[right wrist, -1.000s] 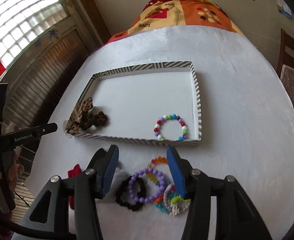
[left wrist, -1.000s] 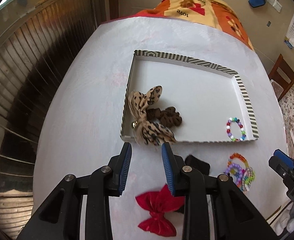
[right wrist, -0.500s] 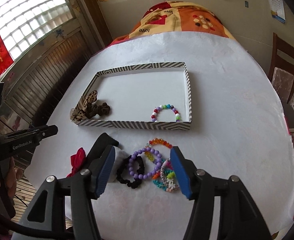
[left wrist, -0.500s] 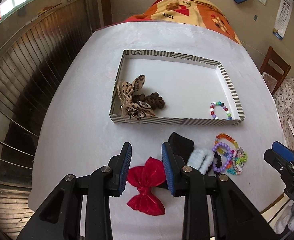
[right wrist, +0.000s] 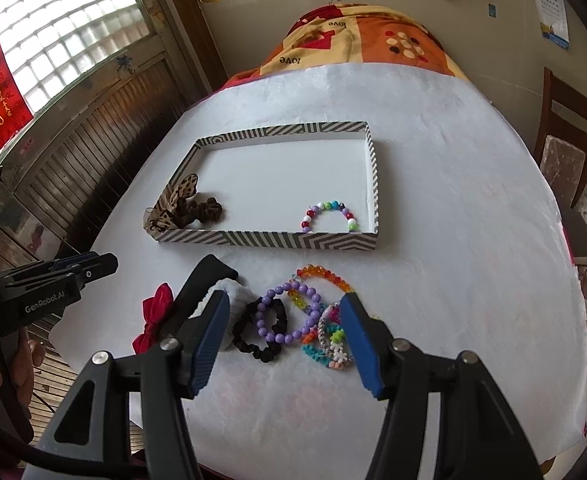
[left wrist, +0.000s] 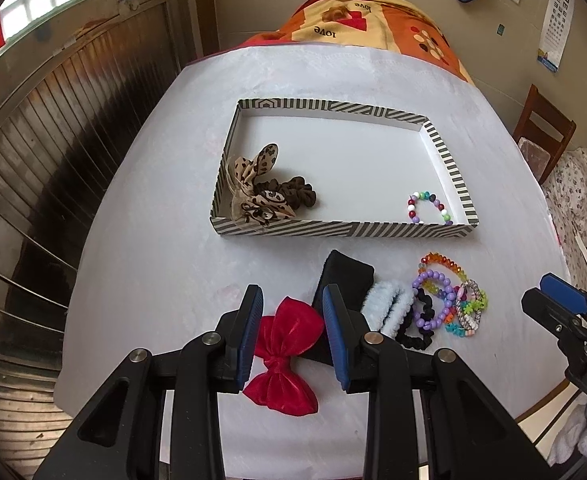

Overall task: Organize jewelry
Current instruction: 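Move the left gripper to the black velvet scrunchie while the right reaches the purple bead bracelet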

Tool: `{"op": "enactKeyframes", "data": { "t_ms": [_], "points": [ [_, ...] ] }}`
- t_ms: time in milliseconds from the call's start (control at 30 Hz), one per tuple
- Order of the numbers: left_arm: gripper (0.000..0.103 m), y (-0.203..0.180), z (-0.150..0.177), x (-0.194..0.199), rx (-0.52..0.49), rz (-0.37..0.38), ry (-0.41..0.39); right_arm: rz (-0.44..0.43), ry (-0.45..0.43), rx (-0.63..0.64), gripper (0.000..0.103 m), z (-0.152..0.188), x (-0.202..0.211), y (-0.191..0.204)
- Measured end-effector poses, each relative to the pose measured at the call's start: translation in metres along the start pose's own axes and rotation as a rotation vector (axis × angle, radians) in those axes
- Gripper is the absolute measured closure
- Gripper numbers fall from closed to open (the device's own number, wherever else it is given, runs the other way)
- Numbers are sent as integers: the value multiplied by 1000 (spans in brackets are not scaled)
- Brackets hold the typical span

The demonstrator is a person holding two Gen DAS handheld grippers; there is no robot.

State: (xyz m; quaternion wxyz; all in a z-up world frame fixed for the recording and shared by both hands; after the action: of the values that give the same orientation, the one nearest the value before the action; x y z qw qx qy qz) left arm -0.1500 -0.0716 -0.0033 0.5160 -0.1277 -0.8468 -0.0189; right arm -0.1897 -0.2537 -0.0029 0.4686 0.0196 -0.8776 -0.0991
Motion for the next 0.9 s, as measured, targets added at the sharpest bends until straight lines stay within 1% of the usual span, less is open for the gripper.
{"op": "enactKeyframes", "data": {
  "t_ms": [367, 433, 600, 767, 900],
  "points": [
    [80, 1, 5, 0, 10, -4, 8, 0, 6, -6, 42, 2, 0, -7],
    [80, 3, 6, -1, 22, 10, 17, 1, 5, -7, 42, 3, 0, -7],
    [80, 24, 10, -7, 113, 75, 63, 15, 16, -10, 42, 8, -3, -15],
    [80, 49, 25, -17, 199, 92, 118, 28, 60, -44, 42, 24, -16, -31],
    [80, 52, 36, -24, 223, 112, 151, 38, 86, -50, 42, 34, -24, -37]
  ]
}}
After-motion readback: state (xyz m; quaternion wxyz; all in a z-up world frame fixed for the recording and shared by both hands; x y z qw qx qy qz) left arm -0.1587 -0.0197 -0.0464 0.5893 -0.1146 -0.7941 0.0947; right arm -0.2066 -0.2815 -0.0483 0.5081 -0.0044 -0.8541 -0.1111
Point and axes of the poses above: each gripper's, at about its wrist camera, not at the fingertips, and x roughly against the way its jaws point, y to its left, z to its underside, the point moved 10 cm from there along -x, roughly the way its jaws point, and after that the axes turned 4 degrees about z, right-handed, at the moved point
